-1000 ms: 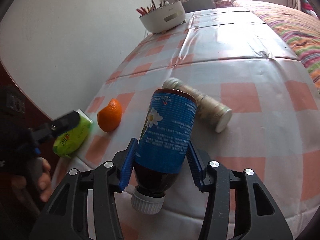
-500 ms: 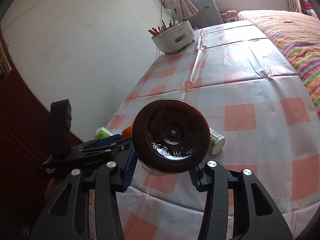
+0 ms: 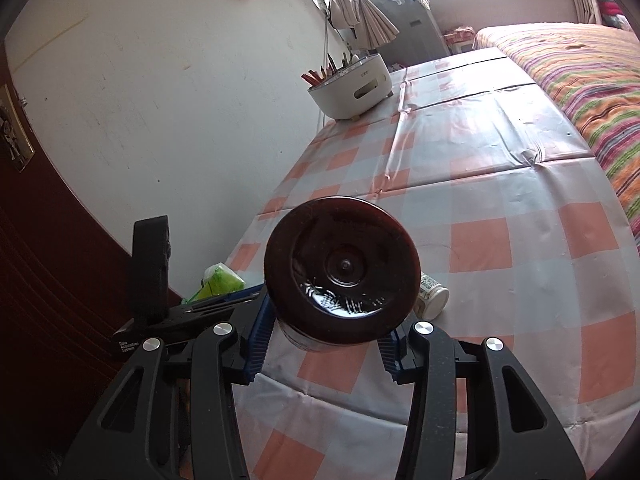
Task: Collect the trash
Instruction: 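Lower the left tool onto the orange peel and close it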
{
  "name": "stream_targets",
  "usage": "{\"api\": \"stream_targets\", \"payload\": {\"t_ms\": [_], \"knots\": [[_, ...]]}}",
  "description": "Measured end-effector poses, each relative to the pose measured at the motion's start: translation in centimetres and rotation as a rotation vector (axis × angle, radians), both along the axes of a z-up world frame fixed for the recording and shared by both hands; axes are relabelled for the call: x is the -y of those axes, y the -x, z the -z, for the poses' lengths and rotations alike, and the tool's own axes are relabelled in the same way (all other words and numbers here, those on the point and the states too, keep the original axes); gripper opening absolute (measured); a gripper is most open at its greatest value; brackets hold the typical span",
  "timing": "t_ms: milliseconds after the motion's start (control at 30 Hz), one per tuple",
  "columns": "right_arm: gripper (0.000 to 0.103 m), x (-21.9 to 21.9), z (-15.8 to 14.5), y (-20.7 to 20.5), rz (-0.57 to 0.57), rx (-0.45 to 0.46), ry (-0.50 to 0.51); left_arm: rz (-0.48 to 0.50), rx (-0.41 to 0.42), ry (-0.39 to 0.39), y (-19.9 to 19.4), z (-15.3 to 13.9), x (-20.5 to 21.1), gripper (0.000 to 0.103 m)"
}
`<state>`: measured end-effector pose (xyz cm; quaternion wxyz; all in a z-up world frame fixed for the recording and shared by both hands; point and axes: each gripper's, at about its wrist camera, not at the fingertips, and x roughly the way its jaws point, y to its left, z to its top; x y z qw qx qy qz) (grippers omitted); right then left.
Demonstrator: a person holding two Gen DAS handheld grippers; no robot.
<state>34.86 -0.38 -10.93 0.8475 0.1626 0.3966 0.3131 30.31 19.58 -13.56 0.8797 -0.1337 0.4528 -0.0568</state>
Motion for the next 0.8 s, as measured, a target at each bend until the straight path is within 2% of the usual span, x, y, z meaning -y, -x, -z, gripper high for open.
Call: {"api": "stream_targets", "payload": {"t_ms": [267,733,800], "knots": [[0.044,0.1,0.0,0.5,0.001,0.004,-0.004,-0.042,0.01,0.017,0.0,0.3,-0.8,0.031],[0.044,0.4,-0.6,0.8,0.007,0.021,-0.008,-0.06,0.104,0.009,0.6,-0.8,-0.4,0.02],[0.044,0.4,-0.7,1.0,0.006,0.023,-0.009,-0.059,0.114,0.012,0.8,-1.1,-0.3,0.013]]}}
